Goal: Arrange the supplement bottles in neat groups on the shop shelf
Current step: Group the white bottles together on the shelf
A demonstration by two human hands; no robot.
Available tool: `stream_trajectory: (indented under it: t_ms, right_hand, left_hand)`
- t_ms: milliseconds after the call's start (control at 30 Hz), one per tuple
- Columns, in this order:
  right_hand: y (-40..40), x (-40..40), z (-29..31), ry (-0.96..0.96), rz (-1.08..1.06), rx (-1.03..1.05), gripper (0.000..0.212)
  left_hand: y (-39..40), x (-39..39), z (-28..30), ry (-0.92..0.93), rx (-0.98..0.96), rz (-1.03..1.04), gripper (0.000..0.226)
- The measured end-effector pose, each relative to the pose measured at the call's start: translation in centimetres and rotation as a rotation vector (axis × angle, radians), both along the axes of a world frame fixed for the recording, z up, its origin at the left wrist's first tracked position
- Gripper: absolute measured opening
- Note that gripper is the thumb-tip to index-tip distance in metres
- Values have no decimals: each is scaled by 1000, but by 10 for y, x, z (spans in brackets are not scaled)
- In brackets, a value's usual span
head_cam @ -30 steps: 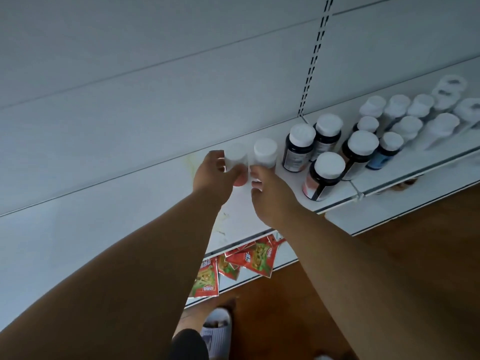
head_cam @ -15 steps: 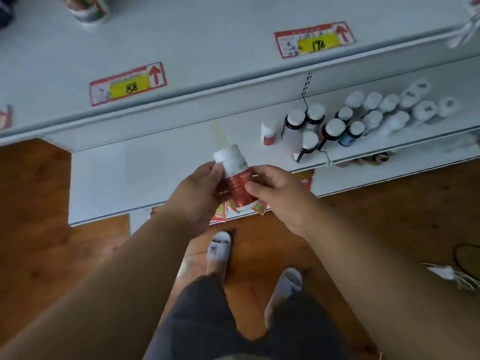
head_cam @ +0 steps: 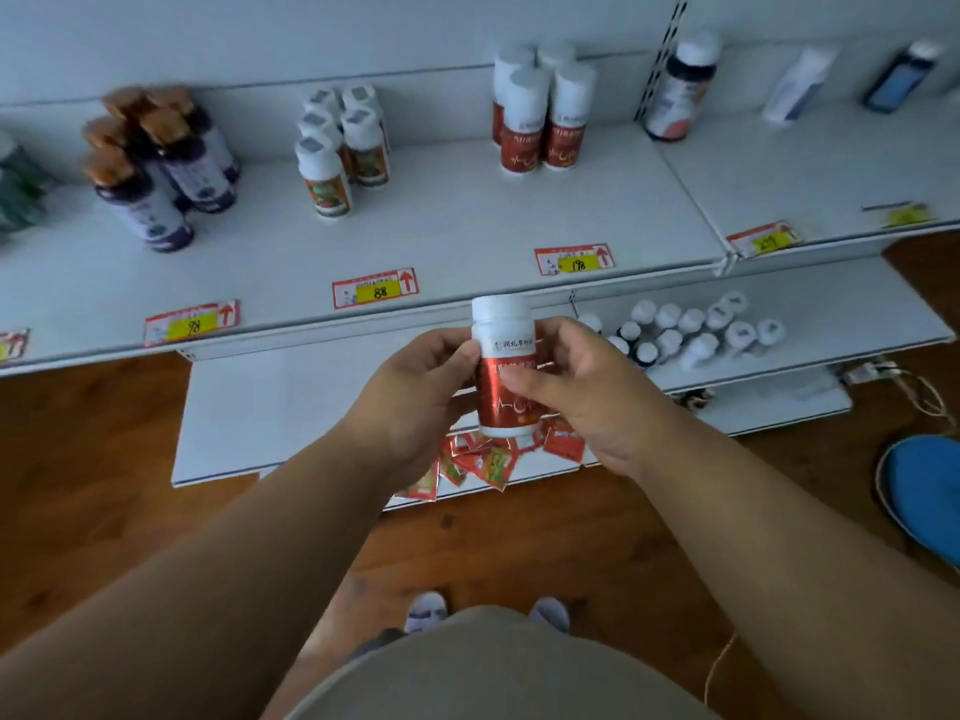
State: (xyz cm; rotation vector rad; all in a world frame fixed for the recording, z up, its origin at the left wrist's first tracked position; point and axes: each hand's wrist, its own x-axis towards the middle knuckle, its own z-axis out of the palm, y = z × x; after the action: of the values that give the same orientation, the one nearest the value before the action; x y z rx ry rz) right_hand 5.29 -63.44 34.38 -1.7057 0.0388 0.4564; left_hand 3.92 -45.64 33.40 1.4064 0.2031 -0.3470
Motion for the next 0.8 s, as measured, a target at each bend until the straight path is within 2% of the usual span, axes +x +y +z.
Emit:
stream_trajectory:
  t_ms: [133,300,433,567,667,800]
  right_hand:
    - [11,11,15,-12,-57,83,38]
    - [9,35,28,-93,-69,26,39]
    - [-11,80,37,-168,-92,-43,39]
    - [-31,146,39,-278,-40,-197,42]
    - [-39,193,44,-373,29,-369,46]
    - [-41,235,39,-452,96,-457,41]
  left_hand:
    - [8,18,21,-18,10,21,24]
    - [3,43,39,-70,157,38,22]
    - [-9,81,45,-179,319,-92,37]
    - [-31,138,42,-282,518,-87,57]
    - [-48,182,37,-335,669,-9,59]
    - [-65,222,25,-345,785,102,54]
